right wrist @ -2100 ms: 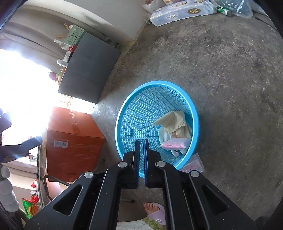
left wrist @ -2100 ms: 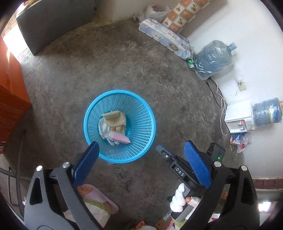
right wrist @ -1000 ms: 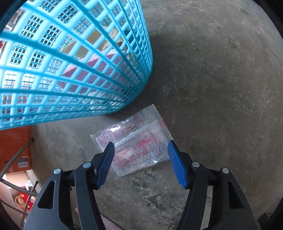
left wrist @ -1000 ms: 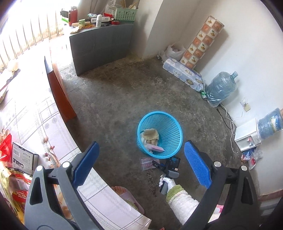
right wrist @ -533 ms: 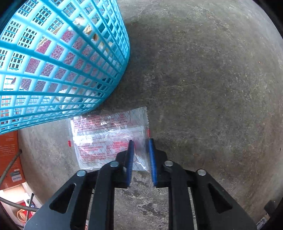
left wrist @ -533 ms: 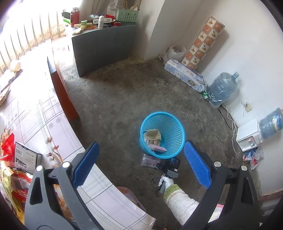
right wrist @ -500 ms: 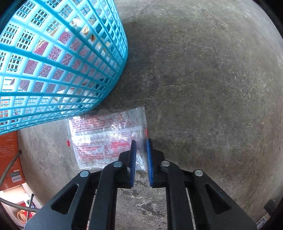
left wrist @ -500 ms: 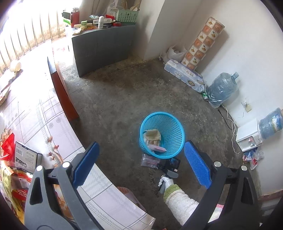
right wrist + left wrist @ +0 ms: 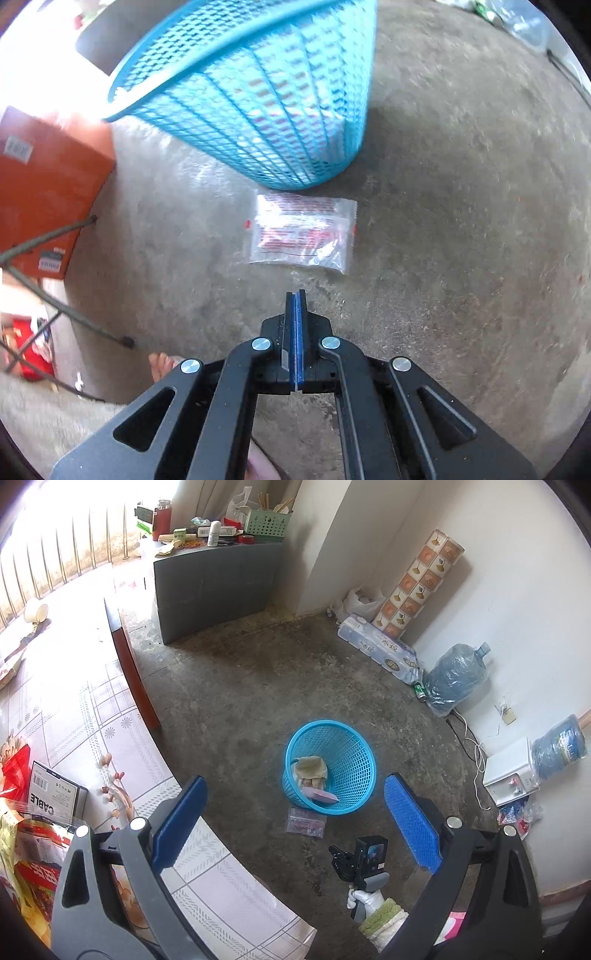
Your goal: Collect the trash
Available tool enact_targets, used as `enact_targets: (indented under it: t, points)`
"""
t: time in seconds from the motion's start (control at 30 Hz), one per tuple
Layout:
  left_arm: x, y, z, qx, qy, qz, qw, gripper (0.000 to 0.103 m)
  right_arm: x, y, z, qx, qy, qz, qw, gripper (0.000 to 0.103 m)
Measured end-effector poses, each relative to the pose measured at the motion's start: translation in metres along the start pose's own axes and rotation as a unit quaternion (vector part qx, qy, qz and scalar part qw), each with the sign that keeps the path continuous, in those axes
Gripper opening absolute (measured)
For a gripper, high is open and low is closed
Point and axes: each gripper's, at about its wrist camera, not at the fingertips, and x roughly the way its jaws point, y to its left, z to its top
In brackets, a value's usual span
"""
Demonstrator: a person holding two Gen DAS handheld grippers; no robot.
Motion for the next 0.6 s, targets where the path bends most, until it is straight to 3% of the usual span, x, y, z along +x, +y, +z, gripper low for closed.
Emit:
enact_targets:
  t: [0.1, 0.13, 0.17, 0.23, 0.33, 0.43, 0.6]
  points:
    - [-0.002, 0.001, -0.003, 0.001, -0.001, -0.002, 1.0000, 0.093, -0.009, 0.032, 0.010, -0.112, -0.029, -0.061, 0.991, 0.004]
    - [-0.004, 0.000, -0.004, 0.002, -0.002, -0.002, 1.0000, 0.093, -0.005, 0.050, 0.013, -0.158, -0.027, -0.078, 0.984, 0.013]
    - [-0.005, 0.000, -0.005, 0.003, -0.003, -0.001, 1.0000, 0.093, 0.003, 0.062, 0.012, -0.196, -0.024, -0.093, 0.976, 0.034]
    - [-0.006, 0.001, -0.005, 0.004, -0.002, -0.002, 1.0000, 0.093, 0.032, 0.072, 0.017, -0.272, -0.017, -0.111, 0.956, 0.051]
    - [-0.007, 0.006, -0.003, 0.000, -0.002, 0.001, 1.0000, 0.093, 0.089, 0.084, 0.021, -0.352, 0.018, -0.156, 0.923, 0.053]
    - [-0.007, 0.012, -0.002, -0.004, -0.002, 0.008, 1.0000, 0.093, 0.130, 0.093, 0.034, -0.383, 0.038, -0.187, 0.904, 0.054]
    - [-0.003, 0.020, 0.004, -0.010, 0.011, 0.013, 0.9998, 0.093, 0.169, 0.100, 0.060, -0.399, 0.070, -0.195, 0.893, 0.068]
